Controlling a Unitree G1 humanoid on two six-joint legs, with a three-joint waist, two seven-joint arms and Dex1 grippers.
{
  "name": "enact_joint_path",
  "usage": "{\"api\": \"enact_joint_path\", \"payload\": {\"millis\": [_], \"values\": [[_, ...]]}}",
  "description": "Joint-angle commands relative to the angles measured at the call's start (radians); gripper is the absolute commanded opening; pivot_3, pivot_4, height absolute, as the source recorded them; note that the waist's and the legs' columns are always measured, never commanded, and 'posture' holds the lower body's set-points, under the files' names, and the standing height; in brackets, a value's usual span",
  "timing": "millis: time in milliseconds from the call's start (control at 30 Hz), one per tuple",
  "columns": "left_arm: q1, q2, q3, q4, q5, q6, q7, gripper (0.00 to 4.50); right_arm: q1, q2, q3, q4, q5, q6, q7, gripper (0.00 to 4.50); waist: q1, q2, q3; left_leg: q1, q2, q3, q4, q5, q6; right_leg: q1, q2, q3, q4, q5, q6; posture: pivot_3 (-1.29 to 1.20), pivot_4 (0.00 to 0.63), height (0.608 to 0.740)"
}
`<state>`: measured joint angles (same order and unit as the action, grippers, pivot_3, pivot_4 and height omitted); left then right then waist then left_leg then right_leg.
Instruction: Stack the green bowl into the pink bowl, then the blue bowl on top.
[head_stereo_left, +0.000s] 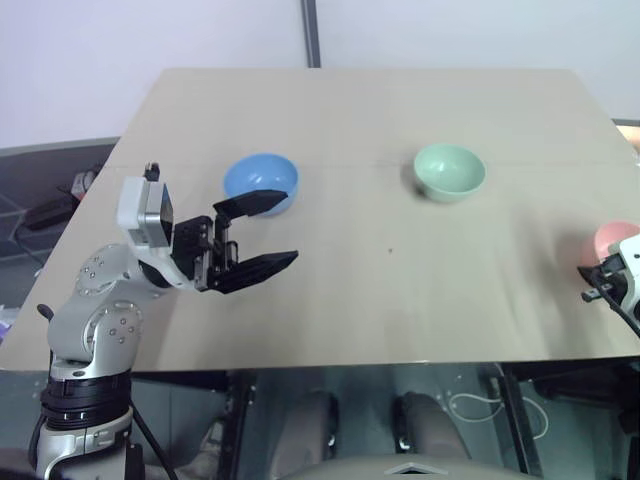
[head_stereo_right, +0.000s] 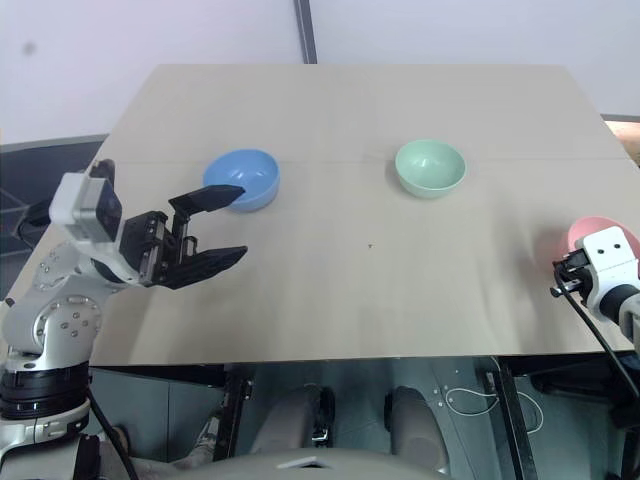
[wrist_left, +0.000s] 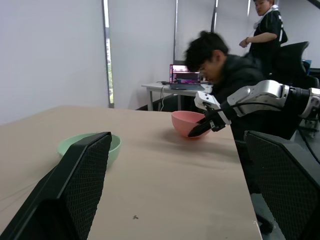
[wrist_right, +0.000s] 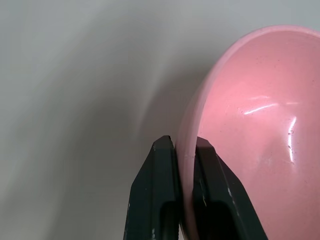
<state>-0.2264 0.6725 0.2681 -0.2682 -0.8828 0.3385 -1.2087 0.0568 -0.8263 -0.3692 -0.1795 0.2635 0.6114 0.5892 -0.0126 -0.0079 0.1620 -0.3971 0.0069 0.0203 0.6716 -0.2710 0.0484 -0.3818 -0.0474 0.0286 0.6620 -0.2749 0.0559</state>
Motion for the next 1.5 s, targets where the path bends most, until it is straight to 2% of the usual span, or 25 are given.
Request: {"api": "enact_joint_path", "payload": {"millis": [33, 133, 200, 267, 367, 467, 533, 600, 633, 667, 800, 933, 1100, 1233, 1400, 1467, 1500], "values": [[0.016, 0.002, 0.034, -0.014, 0.018, -0.022, 0.020, 4.50, -0.053, 0.004, 0.085, -0.233, 0.088, -0.008, 0.085, 0.07, -0.004, 0.000, 0.000, 0.000, 0.000, 0.000, 0.000, 0.000, 0.000, 0.000, 0.000, 0.000, 0.000, 0.000, 0.000, 0.00, 0.150, 0.740], [0.022, 0.000, 0.043, -0.005, 0.028, -0.029, 0.033, 4.50, -0.109, 0.055, 0.232, -0.382, 0.126, 0.048, 0.086, 0.07, -0.006, 0.000, 0.001, -0.001, 0.003, -0.001, 0.000, 0.000, 0.000, -0.001, -0.001, 0.000, 0.000, 0.000, 0.000, 0.00, 0.150, 0.740], [0.026, -0.001, 0.044, 0.001, 0.037, -0.037, 0.033, 4.50, -0.176, 0.111, 0.391, -0.413, 0.077, 0.040, 0.068, 0.07, -0.001, -0.001, 0.000, -0.001, 0.003, -0.002, 0.000, 0.000, 0.000, -0.001, -0.001, -0.001, 0.000, 0.000, 0.000, 0.00, 0.150, 0.740], [0.030, 0.000, 0.042, 0.000, 0.045, -0.044, 0.032, 4.50, -0.253, 0.176, 0.537, -0.371, 0.013, 0.021, 0.057, 0.07, 0.000, -0.002, 0.001, -0.001, 0.003, -0.003, 0.000, 0.000, 0.000, -0.001, -0.002, -0.002, 0.000, 0.000, 0.000, 0.00, 0.150, 0.740], [0.034, 0.000, 0.037, -0.015, 0.056, -0.051, 0.029, 4.50, -0.361, 0.243, 0.669, -0.274, -0.066, 0.011, 0.054, 0.07, 0.002, -0.002, 0.001, -0.001, 0.001, -0.002, 0.000, 0.000, 0.000, -0.001, -0.004, -0.002, 0.000, 0.000, 0.000, 0.00, 0.150, 0.740], [0.031, -0.003, 0.037, -0.021, 0.060, -0.058, 0.038, 4.50, -0.433, 0.269, 0.735, -0.172, -0.121, -0.020, 0.072, 1.24, 0.005, -0.004, 0.002, -0.002, -0.001, -0.003, 0.001, 0.002, -0.004, -0.001, -0.006, -0.003, -0.001, 0.000, 0.000, 0.00, 0.150, 0.740], [0.035, -0.006, 0.038, -0.026, 0.056, -0.055, 0.046, 4.50, -0.455, 0.274, 0.748, -0.145, -0.142, -0.042, 0.079, 2.34, 0.005, -0.004, 0.002, -0.003, -0.002, -0.003, 0.000, 0.003, -0.005, -0.001, -0.007, -0.004, -0.002, 0.000, 0.000, 0.00, 0.150, 0.740], [0.044, -0.008, 0.041, -0.033, 0.052, -0.054, 0.051, 4.50, -0.467, 0.282, 0.731, -0.152, -0.157, -0.059, 0.066, 3.03, 0.003, -0.004, 0.002, -0.003, -0.002, -0.003, 0.000, 0.003, -0.005, -0.002, -0.007, -0.004, -0.002, 0.000, 0.000, 0.00, 0.150, 0.740], [0.048, -0.009, 0.042, -0.036, 0.050, -0.054, 0.054, 4.50, -0.471, 0.284, 0.716, -0.163, -0.156, -0.058, 0.063, 3.60, 0.001, -0.004, 0.002, -0.003, -0.002, -0.003, -0.001, 0.003, -0.005, -0.002, -0.007, -0.004, -0.002, 0.000, 0.000, 0.00, 0.150, 0.740], [0.054, -0.009, 0.044, -0.038, 0.052, -0.055, 0.057, 4.50, -0.474, 0.280, 0.685, -0.192, -0.131, -0.036, 0.074, 3.99, 0.001, -0.004, 0.002, -0.004, -0.002, -0.003, -0.001, 0.003, -0.005, -0.003, -0.007, -0.003, -0.001, 0.000, -0.001, 0.00, 0.150, 0.740], [0.081, -0.020, 0.043, -0.032, 0.074, -0.068, 0.081, 4.50, -0.516, 0.258, 0.505, -0.313, 0.047, 0.050, 0.137, 3.99, -0.001, -0.004, 0.003, -0.004, -0.001, -0.003, -0.001, 0.002, -0.004, -0.004, -0.007, -0.003, 0.000, 0.000, 0.000, 0.00, 0.150, 0.740], [0.100, -0.051, 0.030, -0.025, 0.094, -0.068, 0.128, 4.50, -0.609, 0.179, 0.399, -0.198, 0.032, -0.006, 0.155, 3.99, 0.000, -0.004, 0.002, -0.003, -0.001, -0.004, -0.001, 0.000, -0.001, -0.003, -0.008, -0.004, 0.000, 0.000, -0.001, 0.00, 0.150, 0.740], [0.119, -0.064, 0.028, -0.028, 0.084, -0.061, 0.136, 4.50, -0.697, 0.139, 0.467, 0.237, -0.131, -0.298, 0.172, 3.99, -0.001, -0.005, 0.002, -0.002, -0.001, -0.003, -0.001, 0.000, -0.001, -0.001, -0.008, -0.004, -0.001, 0.000, -0.001, 0.00, 0.150, 0.740], [0.144, -0.059, 0.040, -0.059, 0.077, -0.058, 0.146, 4.50, -0.807, 0.189, 0.538, 0.604, -0.252, -0.535, 0.171, 3.99, -0.009, -0.004, 0.003, -0.003, -0.001, 0.000, -0.002, 0.002, -0.004, -0.004, -0.007, -0.001, 0.000, 0.000, -0.001, 0.00, 0.150, 0.740], [0.184, -0.054, 0.061, -0.105, 0.075, -0.054, 0.168, 4.50, -0.908, 0.258, 0.564, 0.875, -0.318, -0.690, 0.160, 3.99, -0.024, -0.003, 0.003, -0.010, -0.001, 0.001, -0.002, 0.003, -0.005, -0.012, -0.007, 0.000, 0.001, 0.000, -0.001, 0.00, 0.150, 0.740], [0.204, -0.053, 0.068, -0.123, 0.076, -0.053, 0.174, 4.50, -0.941, 0.273, 0.562, 0.933, -0.339, -0.736, 0.145, 3.47, -0.027, -0.003, 0.003, -0.015, -0.001, 0.001, 0.000, 0.003, -0.006, -0.017, -0.007, 0.000, 0.001, 0.001, -0.001, 0.00, 0.150, 0.740], [0.210, -0.053, 0.071, -0.129, 0.074, -0.051, 0.178, 4.50, -0.950, 0.276, 0.562, 0.947, -0.345, -0.752, 0.146, 3.03, -0.027, -0.003, 0.003, -0.017, -0.001, 0.001, 0.000, 0.003, -0.006, -0.019, -0.007, 0.000, 0.001, 0.001, -0.001, 0.00, 0.150, 0.740]]}}
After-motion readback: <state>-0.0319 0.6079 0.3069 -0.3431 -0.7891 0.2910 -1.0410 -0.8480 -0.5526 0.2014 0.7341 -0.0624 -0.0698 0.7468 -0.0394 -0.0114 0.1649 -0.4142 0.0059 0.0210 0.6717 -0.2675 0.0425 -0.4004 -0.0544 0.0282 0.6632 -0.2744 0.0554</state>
